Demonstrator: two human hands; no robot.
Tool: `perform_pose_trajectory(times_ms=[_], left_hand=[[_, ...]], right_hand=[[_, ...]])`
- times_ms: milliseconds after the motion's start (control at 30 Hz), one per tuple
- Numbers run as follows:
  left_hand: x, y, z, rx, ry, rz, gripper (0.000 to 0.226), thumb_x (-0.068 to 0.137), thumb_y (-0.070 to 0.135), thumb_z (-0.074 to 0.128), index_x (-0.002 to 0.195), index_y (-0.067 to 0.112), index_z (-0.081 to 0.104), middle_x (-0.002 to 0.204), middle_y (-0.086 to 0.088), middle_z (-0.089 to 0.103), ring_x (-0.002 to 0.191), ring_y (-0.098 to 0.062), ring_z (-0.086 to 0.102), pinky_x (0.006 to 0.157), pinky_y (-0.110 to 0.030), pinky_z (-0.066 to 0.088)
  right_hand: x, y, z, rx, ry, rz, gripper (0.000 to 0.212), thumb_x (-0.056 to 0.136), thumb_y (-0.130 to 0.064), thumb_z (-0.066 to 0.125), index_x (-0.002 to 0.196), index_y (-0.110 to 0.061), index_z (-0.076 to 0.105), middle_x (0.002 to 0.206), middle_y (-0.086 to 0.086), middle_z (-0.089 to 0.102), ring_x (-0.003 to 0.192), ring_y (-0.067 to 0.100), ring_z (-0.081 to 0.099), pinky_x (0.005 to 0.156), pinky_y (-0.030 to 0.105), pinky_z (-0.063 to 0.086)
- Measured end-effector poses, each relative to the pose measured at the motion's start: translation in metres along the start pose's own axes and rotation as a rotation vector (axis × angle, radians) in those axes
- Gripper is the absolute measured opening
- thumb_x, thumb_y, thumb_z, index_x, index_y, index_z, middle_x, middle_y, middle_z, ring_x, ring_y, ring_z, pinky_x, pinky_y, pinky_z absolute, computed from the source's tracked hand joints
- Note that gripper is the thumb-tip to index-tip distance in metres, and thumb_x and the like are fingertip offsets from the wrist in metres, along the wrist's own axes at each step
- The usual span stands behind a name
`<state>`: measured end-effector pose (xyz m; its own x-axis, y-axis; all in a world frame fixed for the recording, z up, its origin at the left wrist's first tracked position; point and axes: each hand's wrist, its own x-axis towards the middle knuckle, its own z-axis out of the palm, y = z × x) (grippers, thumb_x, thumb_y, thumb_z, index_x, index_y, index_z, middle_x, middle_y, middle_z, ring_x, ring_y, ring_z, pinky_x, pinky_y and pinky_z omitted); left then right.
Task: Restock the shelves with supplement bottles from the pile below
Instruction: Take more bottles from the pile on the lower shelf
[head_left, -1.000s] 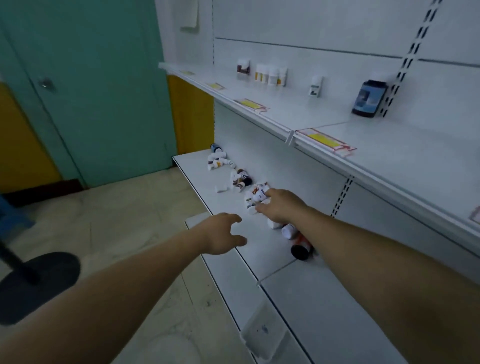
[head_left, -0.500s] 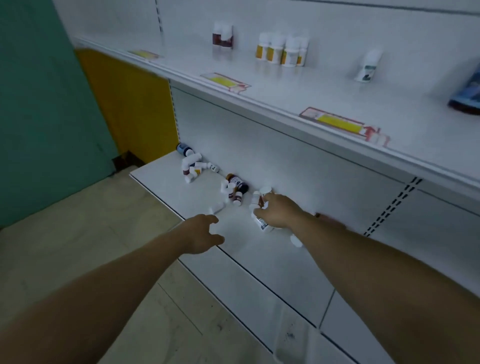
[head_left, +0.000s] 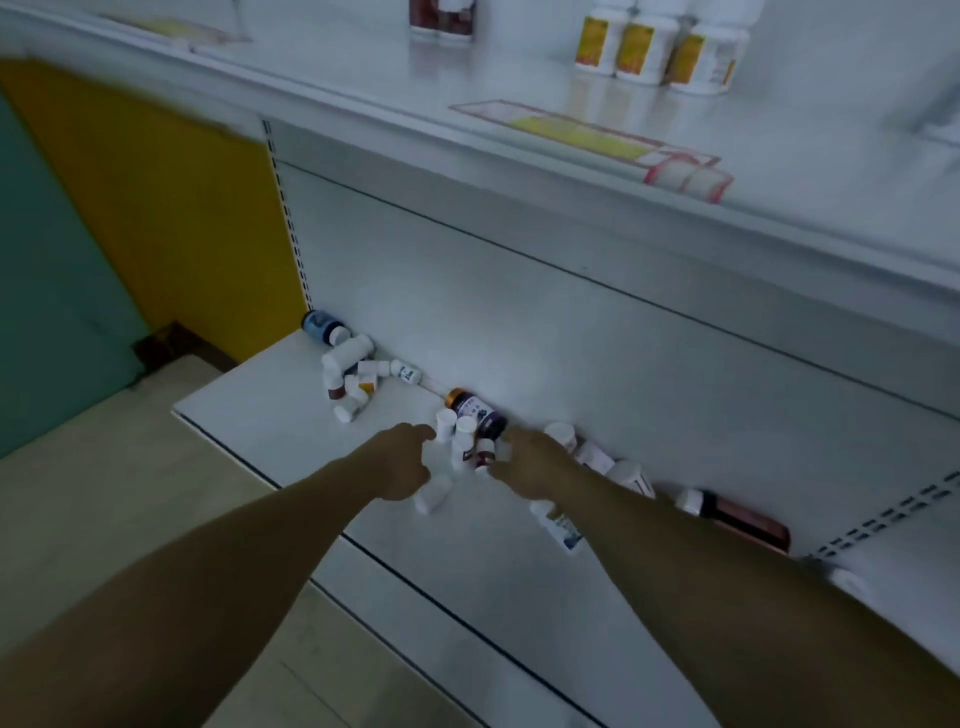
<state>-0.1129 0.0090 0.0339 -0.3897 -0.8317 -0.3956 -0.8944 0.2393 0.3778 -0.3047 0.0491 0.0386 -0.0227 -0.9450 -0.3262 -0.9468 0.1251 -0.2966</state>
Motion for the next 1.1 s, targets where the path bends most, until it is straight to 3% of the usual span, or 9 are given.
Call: perform_pose_trajectory(times_ms=[167,333,433,567,667,733,800,867,1100], left_hand=[[0.076,-0.027,0.011,0.016,0.085,0.146,0.062,0.093,0.012,0.045,0.149,0.027,0.022,0.155,-0.004,0.021,0.137,-0.026,0.032,0.112,-0.034,0.027],[0.128,-0.049,0.034,0.117,-0.021,0.272,0.087,0.09,-0.002,0.043,0.145,0.025,-0.018,0.154,-0.009,-0.025,0.142,-0.03,0.021,0.104,-0.03,0.037],[0.142,-0.057,0.045,0.059,-0.031,0.31,0.072,0.092,0.004,0.043,0.15,0.015,0.004,0.158,-0.013,-0.004,0.144,-0.032,0.015,0.112,-0.035,0.028],[0.132,-0.051,0.055,-0.178,0.265,0.266,0.038,0.091,0.017,0.052,0.128,0.014,0.041,0.123,-0.011,0.049,0.109,-0.029,0.054,0.092,-0.036,0.043],[0.112,-0.05,0.046,-0.471,0.383,0.047,0.04,0.089,0.019,0.06,0.126,0.018,0.046,0.11,-0.002,0.054,0.099,-0.022,0.055,0.08,-0.028,0.042],[0.089,-0.05,0.027,-0.909,0.33,-0.088,0.032,0.087,0.02,0.065,0.116,0.012,0.056,0.102,-0.003,0.057,0.09,-0.019,0.055,0.077,-0.029,0.043],[0.05,-0.046,0.006,-1.428,0.192,-0.118,0.013,0.089,0.013,0.062,0.098,0.005,0.059,0.095,-0.008,0.059,0.081,-0.017,0.057,0.078,-0.028,0.047],[0.003,-0.04,-0.014,-1.757,0.059,-0.124,0.005,0.092,0.007,0.056,0.09,0.003,0.057,0.094,-0.011,0.06,0.082,-0.017,0.059,0.08,-0.027,0.052],[-0.142,-0.018,-0.065,-1.949,-0.162,-0.066,0.02,0.094,0.017,0.047,0.098,0.003,0.06,0.078,-0.015,0.069,0.069,-0.021,0.064,0.06,-0.024,0.058]], right_hand=[[0.051,-0.005,0.045,-0.051,0.06,-0.083,0.047,0.098,-0.025,0.04,0.141,-0.006,0.037,0.139,0.016,0.044,0.124,0.034,0.046,0.104,0.045,0.037],[0.064,-0.001,0.078,-0.358,0.223,-0.121,0.06,0.095,-0.028,0.045,0.149,-0.017,0.023,0.14,0.018,0.039,0.122,0.036,0.041,0.102,0.043,0.033],[0.072,-0.001,0.091,-0.248,0.338,-0.117,0.05,0.088,-0.032,0.046,0.135,-0.015,0.047,0.124,0.017,0.053,0.108,0.039,0.053,0.091,0.045,0.043],[0.074,-0.004,0.092,-0.082,0.364,-0.111,0.044,0.091,-0.031,0.051,0.131,-0.013,0.048,0.12,0.011,0.058,0.109,0.033,0.054,0.094,0.041,0.041],[0.058,-0.013,0.083,0.331,0.497,-0.006,0.045,0.085,-0.023,0.053,0.129,-0.012,0.055,0.115,0.012,0.059,0.105,0.027,0.054,0.094,0.037,0.042],[0.041,-0.027,0.065,0.832,0.541,0.167,0.027,0.077,-0.022,0.053,0.097,-0.008,0.067,0.087,0.01,0.063,0.08,0.025,0.058,0.074,0.037,0.049],[0.018,-0.042,0.046,1.444,0.435,0.292,0.005,0.08,-0.009,0.06,0.08,-0.005,0.063,0.07,0.008,0.058,0.063,0.02,0.055,0.058,0.03,0.048],[-0.014,-0.062,0.031,1.884,0.308,0.374,0.005,0.086,-0.004,0.061,0.09,-0.006,0.064,0.073,0.007,0.061,0.063,0.015,0.057,0.056,0.024,0.05],[-0.134,-0.134,-0.005,2.173,0.256,0.379,0.015,0.094,-0.01,0.053,0.093,-0.012,0.068,0.085,0.012,0.063,0.066,0.02,0.054,0.06,0.024,0.048]])
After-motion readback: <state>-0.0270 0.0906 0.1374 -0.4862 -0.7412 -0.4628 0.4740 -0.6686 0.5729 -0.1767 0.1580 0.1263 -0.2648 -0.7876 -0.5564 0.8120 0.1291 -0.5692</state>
